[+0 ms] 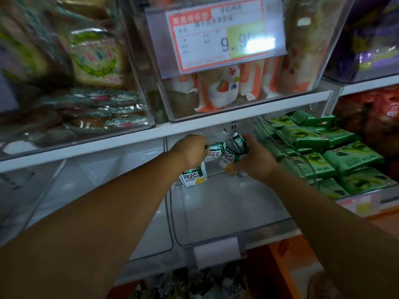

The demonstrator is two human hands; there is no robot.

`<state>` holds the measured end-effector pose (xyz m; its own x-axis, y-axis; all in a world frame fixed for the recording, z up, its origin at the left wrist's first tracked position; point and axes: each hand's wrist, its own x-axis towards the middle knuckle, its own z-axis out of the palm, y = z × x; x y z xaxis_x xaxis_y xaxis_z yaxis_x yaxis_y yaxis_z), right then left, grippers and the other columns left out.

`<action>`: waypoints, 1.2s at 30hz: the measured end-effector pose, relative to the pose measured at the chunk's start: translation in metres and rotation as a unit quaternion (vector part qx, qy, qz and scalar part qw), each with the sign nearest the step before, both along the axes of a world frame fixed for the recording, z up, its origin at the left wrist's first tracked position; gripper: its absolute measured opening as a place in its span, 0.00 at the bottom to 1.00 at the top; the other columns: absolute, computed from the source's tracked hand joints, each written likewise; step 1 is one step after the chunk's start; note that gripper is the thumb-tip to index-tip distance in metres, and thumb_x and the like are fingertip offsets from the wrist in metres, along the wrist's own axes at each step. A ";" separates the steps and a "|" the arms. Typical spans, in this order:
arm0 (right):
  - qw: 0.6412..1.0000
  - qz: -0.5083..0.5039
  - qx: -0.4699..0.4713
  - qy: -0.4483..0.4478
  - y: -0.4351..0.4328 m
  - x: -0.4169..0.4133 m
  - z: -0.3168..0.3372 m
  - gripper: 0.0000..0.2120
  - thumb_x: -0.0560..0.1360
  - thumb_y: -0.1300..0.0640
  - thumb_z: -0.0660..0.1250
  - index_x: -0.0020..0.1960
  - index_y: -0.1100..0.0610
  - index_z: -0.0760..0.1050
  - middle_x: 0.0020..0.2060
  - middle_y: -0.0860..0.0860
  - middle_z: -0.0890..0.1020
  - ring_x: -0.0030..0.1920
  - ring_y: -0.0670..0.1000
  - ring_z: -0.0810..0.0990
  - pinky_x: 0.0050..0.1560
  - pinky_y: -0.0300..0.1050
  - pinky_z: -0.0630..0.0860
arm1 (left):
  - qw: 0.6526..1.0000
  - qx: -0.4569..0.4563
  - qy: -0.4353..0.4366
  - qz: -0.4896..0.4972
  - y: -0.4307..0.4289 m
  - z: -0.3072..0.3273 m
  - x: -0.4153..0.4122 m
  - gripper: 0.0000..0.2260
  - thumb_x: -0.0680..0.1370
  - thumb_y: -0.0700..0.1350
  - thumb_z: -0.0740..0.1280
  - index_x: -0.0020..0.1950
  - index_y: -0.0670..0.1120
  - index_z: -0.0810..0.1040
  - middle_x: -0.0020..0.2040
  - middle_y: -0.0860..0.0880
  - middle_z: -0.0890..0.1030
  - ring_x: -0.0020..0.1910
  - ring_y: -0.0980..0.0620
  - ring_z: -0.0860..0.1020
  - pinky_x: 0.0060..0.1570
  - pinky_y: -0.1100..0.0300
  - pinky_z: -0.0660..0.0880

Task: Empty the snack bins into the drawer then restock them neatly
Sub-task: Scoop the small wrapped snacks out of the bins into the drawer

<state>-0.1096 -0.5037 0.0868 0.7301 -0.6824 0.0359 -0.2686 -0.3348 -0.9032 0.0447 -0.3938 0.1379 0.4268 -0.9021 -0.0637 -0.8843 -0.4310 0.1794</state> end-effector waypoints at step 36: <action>0.911 0.126 0.147 0.365 0.210 -0.170 -0.170 0.55 0.67 0.49 0.78 0.79 0.47 0.43 0.76 0.52 0.55 0.72 0.59 0.65 0.65 0.54 0.71 | 0.949 0.140 0.265 0.103 0.272 -0.199 -0.166 0.20 0.82 0.53 0.62 0.73 0.49 0.68 0.70 0.44 0.68 0.61 0.46 0.75 0.58 0.56 0.72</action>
<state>-0.2799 -0.2941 -0.0833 0.6214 -0.3912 -0.6789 -0.7811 -0.2411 -0.5760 -0.1214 -0.1218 -0.0610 0.4336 -0.7197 -0.5422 -0.5943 -0.6807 0.4284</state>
